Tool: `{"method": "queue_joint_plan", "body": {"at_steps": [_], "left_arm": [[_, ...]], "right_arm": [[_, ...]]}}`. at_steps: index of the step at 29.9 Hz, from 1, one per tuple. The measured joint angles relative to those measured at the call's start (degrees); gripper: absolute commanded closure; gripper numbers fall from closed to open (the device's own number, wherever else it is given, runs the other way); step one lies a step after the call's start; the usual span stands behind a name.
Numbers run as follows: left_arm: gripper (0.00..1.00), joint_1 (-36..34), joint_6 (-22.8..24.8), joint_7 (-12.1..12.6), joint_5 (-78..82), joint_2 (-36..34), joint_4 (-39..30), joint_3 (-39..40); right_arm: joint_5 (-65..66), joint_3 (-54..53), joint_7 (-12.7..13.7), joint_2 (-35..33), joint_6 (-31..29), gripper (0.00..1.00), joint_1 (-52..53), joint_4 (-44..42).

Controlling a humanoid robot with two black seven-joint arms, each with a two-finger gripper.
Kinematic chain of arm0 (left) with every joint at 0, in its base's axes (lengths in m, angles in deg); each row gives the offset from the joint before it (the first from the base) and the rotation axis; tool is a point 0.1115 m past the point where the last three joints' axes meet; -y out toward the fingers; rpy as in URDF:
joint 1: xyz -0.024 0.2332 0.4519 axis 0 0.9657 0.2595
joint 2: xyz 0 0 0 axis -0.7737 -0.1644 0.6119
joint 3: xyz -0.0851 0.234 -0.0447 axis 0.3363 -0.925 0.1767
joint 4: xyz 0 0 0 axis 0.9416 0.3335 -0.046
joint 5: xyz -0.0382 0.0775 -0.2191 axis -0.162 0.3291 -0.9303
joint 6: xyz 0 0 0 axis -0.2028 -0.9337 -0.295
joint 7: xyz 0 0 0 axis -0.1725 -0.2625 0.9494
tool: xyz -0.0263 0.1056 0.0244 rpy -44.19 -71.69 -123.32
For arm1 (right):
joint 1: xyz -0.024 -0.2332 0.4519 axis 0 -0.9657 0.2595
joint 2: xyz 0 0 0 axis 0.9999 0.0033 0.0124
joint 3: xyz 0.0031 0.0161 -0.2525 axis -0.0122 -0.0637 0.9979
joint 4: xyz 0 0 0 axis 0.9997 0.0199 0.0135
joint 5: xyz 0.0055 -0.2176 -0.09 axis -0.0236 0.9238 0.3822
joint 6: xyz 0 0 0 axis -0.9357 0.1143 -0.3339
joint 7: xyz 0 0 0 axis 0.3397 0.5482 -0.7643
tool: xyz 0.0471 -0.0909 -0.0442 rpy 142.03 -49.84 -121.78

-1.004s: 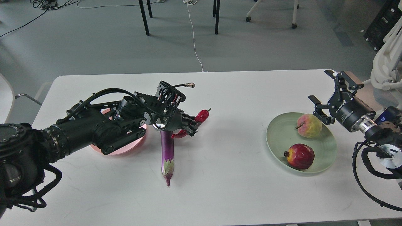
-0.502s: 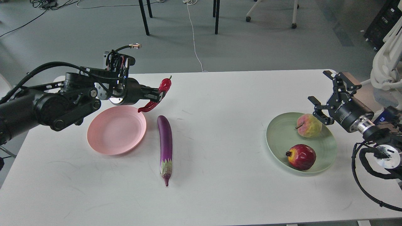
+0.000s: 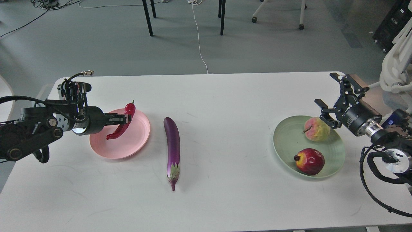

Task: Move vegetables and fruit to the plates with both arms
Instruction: 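Lift the chili onto the pink plate and open the left gripper, then move the left gripper to the purple eggplant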

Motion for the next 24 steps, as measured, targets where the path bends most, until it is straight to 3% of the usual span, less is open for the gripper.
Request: {"method": "queue_joint_plan", "body": {"at_steps": [7,13,15,18,21,24], "left_arm": [[0.0,0.5,-0.3,-1.1,1.1,-1.1,-1.3,0.7],[0.0,0.1,-0.3,-0.4,3.9,-1.7,-12.0,4.4],[0.0,0.1,-0.5,1.4,4.2,-2.0,-16.8,5.4],[0.0,0.4,-2.4,7.1,4.2,-1.5,-22.5,6.1],[0.0,2.0,-5.2,11.7,4.1,0.8,-24.7,6.1],[0.0,3.6,-6.5,14.6,3.9,3.3,-25.1,6.0]], "right_arm": [[0.0,-0.2,0.0,0.1,0.0,0.01,0.1,0.2],[0.0,-0.2,0.0,0.1,0.0,0.01,0.0,0.1],[0.0,-0.2,0.0,0.1,0.1,0.01,0.0,0.1],[0.0,-0.2,0.0,0.1,0.1,0.01,0.0,0.1],[0.0,-0.2,0.0,0.1,0.1,0.01,0.0,0.1],[0.0,-0.2,0.0,0.1,0.1,0.01,0.0,0.1]]}}
